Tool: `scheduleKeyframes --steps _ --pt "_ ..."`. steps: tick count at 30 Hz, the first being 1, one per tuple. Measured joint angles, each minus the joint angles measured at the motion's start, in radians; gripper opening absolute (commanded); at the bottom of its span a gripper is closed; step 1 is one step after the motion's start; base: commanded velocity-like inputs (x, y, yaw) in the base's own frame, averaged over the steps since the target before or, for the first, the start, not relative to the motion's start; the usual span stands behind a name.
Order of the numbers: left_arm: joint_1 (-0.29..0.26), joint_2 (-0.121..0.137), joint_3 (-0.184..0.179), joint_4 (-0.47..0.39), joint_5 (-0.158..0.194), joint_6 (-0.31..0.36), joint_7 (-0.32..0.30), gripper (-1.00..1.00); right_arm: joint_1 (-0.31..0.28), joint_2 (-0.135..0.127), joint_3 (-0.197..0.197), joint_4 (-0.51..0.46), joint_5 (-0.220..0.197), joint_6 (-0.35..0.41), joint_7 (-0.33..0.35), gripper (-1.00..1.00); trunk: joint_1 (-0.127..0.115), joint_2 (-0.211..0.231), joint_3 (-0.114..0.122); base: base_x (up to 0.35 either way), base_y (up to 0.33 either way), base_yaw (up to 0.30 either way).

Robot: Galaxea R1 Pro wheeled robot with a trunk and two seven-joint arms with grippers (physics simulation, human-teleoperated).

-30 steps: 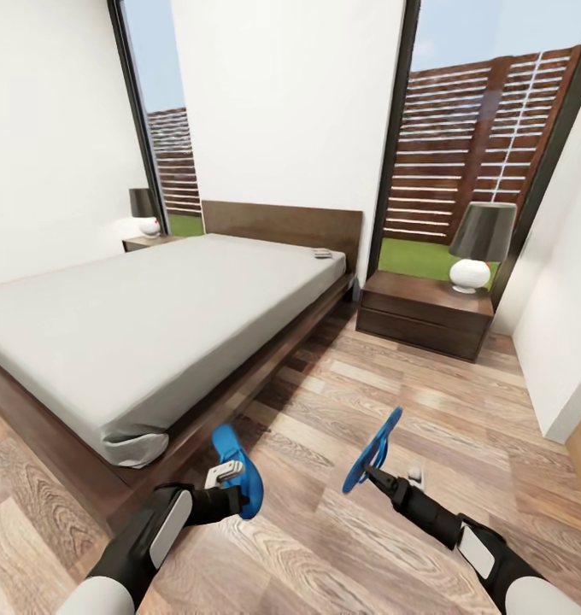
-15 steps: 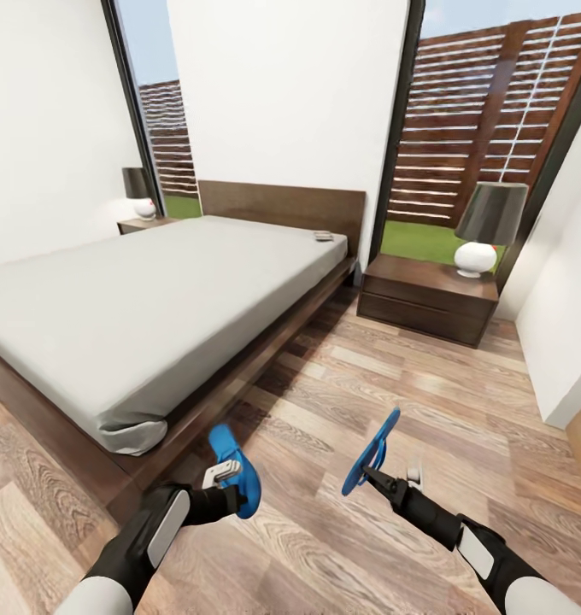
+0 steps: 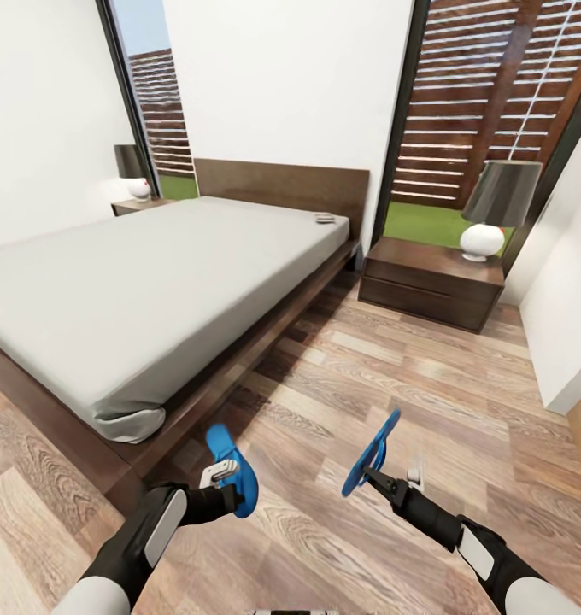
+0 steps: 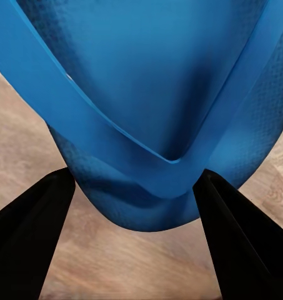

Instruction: In the bedroom, move the book from the bed onto either nightstand, and place the two sandals side by side next to the bed.

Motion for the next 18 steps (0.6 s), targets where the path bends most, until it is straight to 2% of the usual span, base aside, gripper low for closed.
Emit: scheduleKeyframes --steps 14,18 --pt "0.000 0.001 -0.001 0.001 -0.002 0.000 0.000 -1.00 0.000 0.000 0.006 -0.004 0.003 -0.003 0.009 -1.00 0.006 -0.003 -0.054 0.000 0.000 0.000" --pt "0.000 0.001 -0.001 0.001 -0.003 0.000 0.001 -1.00 0.000 0.000 0.005 -0.008 0.004 -0.005 0.031 -1.00 0.008 -0.004 -0.070 0.000 0.000 0.000"
